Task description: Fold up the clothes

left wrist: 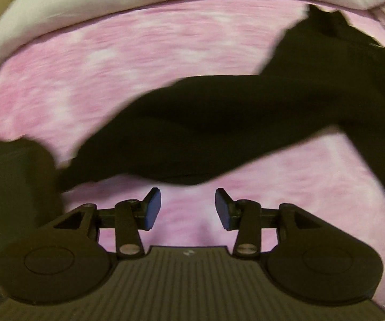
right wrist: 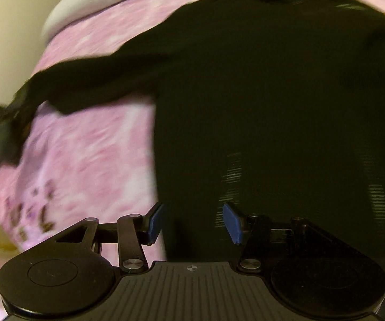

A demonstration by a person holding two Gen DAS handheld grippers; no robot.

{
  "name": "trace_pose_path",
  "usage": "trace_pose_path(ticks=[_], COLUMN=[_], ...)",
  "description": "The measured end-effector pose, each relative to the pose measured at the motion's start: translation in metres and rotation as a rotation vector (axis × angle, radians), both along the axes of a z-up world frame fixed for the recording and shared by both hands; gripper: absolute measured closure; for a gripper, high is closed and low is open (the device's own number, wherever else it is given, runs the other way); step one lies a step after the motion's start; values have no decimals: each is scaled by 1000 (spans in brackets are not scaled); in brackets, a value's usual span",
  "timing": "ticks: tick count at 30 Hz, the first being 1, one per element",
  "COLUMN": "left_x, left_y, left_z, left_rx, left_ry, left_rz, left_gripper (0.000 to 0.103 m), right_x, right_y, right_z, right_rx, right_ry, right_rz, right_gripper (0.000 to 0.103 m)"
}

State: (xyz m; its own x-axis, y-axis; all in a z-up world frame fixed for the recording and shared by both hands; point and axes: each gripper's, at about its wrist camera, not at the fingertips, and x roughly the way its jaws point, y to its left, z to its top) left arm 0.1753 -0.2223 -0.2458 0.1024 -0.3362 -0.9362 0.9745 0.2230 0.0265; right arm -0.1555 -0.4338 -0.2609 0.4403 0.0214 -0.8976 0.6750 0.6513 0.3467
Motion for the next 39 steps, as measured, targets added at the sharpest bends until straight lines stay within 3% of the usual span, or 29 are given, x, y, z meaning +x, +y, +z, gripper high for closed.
trace_pose_path(ticks=[4,10,16,19,23,25,27,29,30,32,34,36,39], left_x=[-52,-116,-146,-149,-149,-150,-150,-155,-157,-163,-166,-163,-163], left_y=[-57,-200,-336,-383,-416,-419,-421,-418,-416,-412,-414,-424,-450], left_z=[-12,-25,-61,-83,-109,-114,-119,-115,-113,-107,-91,-78,-74], left_rx=[-43,-148,-167,-152,-92,-82,-73,-82,-86,-103,-150,-196,-225], left_ry=[40,44,60,38,-23,-19,-16,-31,-38,-56,-68,-44,-68], left_rz=[-99,-218,-204,-181,-240,-280,-321,-363,-384,-413,-409,-393,-379], left_gripper=[61,47,46,46,46,47,56,87,96,98,98,98,97], right_x=[-18,-27,-36,-11,20,29,38,35,33,29,25,19,17], right_y=[-79,-219,-358,-400,-421,-425,-429,-430,-431,-431,-432,-436,-463], right_z=[4,4,4,-20,-49,-63,-77,-75,-73,-70,-66,-49,-33], right_rx=[-90,-224,-358,-334,-341,-352,-362,-367,-370,-374,-378,-452,-508], right_ry=[4,-5,-15,-15,-10,13,39,29,22,8,-7,-13,-13], right_rz=[-1,74,150,202,285,325,365,363,359,352,345,350,260], right_gripper=[51,51,51,51,50,43,41,40,47,97,101,101,101])
